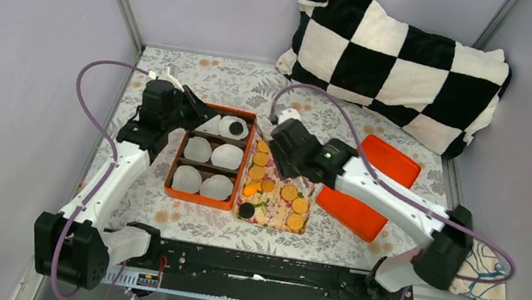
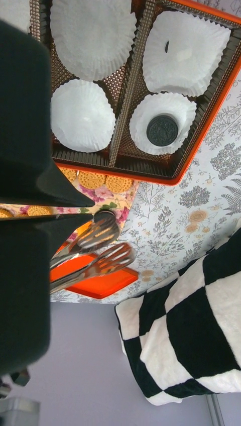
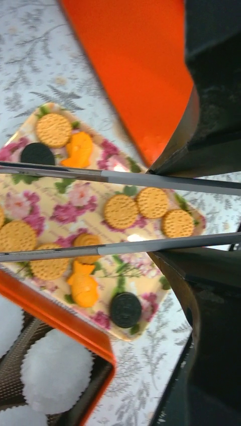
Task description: Pack the cookies
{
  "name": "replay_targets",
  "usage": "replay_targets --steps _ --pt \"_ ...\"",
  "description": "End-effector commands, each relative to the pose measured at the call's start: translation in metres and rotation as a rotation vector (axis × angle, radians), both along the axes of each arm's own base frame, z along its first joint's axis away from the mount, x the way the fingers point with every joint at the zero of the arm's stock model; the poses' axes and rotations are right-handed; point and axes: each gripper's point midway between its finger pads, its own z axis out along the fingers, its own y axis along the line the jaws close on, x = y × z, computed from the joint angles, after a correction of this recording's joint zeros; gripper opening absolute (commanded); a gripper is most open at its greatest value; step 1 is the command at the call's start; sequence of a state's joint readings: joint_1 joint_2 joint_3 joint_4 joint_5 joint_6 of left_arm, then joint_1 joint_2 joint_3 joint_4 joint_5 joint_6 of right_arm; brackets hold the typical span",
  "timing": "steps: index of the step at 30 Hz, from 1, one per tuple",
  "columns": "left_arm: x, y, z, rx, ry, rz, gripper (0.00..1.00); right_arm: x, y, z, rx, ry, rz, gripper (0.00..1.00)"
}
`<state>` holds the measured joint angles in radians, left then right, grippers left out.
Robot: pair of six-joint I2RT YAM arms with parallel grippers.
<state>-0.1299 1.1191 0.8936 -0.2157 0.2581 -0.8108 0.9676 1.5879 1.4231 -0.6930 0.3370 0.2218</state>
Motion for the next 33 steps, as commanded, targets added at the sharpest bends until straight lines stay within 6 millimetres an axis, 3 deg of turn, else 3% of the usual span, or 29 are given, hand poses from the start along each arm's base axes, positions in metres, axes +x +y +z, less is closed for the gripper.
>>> replay_targets --steps 1,7,14,25,33 --pt "0.003 -0.005 0.005 -0.023 -0.041 -0.03 0.12 -0.036 -0.037 -0.002 0.045 0.058 -0.079 0.53" --pt "0.002 -0.008 0.003 -0.037 -0.033 -0.041 0.12 -0.077 -0.066 -0.043 0.003 0.191 -0.11 0.53" --pt "-0.001 -0.009 0.002 -0.048 -0.029 -0.045 0.11 -0.119 -0.064 -0.057 0.008 0.277 -0.067 0.55" --pt "-0.006 -0.01 0.005 -0.058 -0.029 -0.046 0.12 -0.146 -0.095 -0.068 -0.035 0.354 -0.125 0.55" --pt "-0.008 -0.014 0.003 -0.077 -0.023 -0.064 0.11 -0.146 -0.081 -0.074 -0.048 0.384 -0.092 0.49"
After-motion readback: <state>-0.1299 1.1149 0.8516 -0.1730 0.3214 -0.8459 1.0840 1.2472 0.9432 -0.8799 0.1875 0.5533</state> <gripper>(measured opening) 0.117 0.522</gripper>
